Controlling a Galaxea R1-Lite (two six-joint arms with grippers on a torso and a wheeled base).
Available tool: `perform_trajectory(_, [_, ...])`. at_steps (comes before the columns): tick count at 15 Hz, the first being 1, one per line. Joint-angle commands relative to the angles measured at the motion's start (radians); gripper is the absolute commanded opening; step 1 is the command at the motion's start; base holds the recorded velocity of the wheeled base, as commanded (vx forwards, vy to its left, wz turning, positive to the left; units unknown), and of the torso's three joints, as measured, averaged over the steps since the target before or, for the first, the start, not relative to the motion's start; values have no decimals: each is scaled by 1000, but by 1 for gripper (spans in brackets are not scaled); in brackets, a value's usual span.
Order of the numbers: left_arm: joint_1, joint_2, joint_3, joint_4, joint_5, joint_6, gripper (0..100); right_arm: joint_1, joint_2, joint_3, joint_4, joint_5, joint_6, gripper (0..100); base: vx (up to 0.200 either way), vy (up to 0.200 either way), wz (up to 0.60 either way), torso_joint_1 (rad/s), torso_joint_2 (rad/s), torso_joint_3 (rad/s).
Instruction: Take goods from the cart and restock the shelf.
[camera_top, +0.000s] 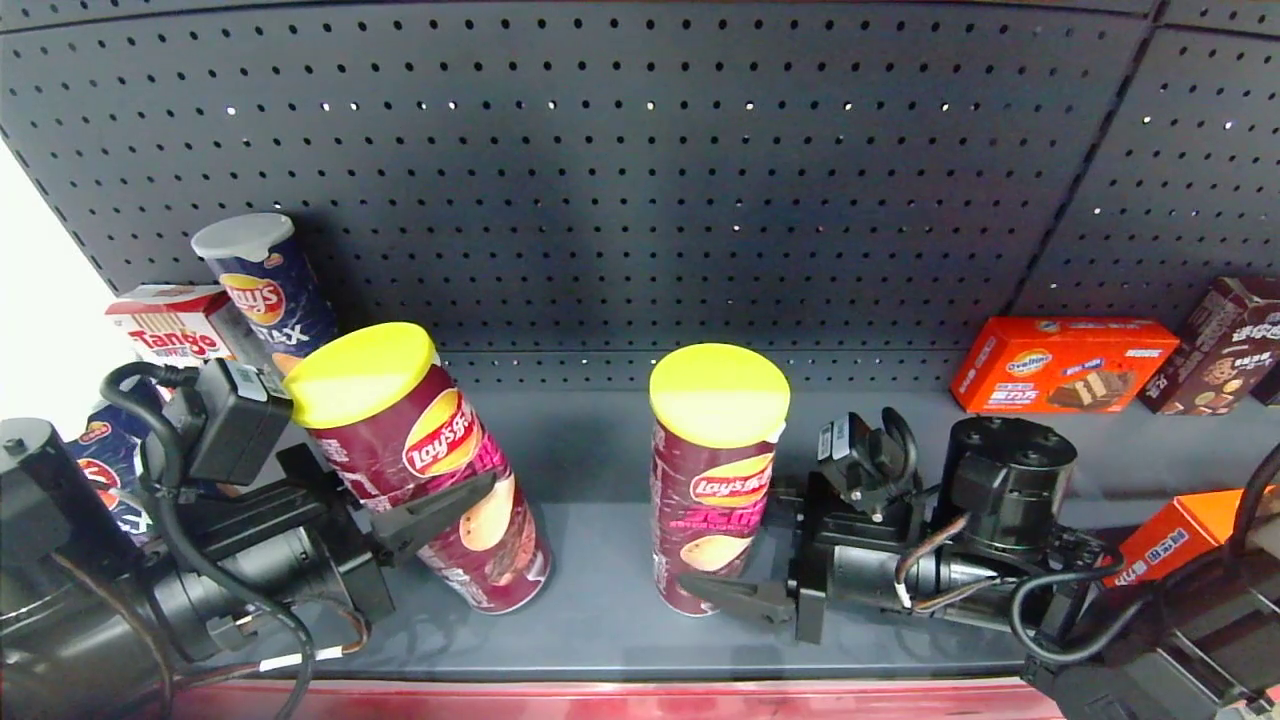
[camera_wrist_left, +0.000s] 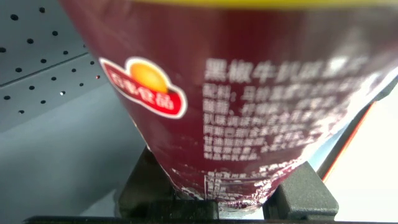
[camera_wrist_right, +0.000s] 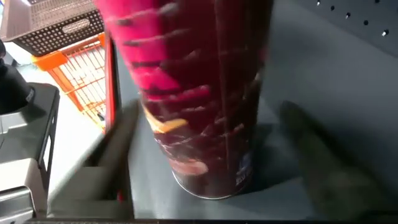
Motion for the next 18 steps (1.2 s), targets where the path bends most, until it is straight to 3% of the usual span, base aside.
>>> perform_trajectory(1, [0,-2,3,-1,0,0,0,-2,-19,9,-19,0,0,100,0,0,0,0,0,0])
perform_trajectory(4, [0,-6,13,-1,0,0,0,-10,-124,91,-31,-3,0,100,0,0,0,0,0,0])
perform_trajectory(5, [0,-7,14,-1,0,0,0,-33,-254,190,-30,-22,1,100,0,0,0,0,0,0])
perform_trajectory(7, [0,-7,14,-1,0,0,0,-88,-395,265,-30,-23,1,100,0,0,0,0,0,0])
perform_trajectory(11, [0,-7,11,-1,0,0,0,-240,-614,341,-20,-23,4,100,0,0,0,0,0,0])
perform_trajectory(12, [0,-6,0,-2,0,0,0,-357,-694,387,-20,-37,3,100,0,0,0,0,0,0])
perform_trajectory(15, [-1,-9,10,-2,0,0,0,-556,-845,511,3,-49,7,100,0,0,0,0,0,0])
perform_trajectory(18, [0,-32,14,1,0,0,0,-642,-1029,598,87,-54,12,100,0,0,0,0,0,0])
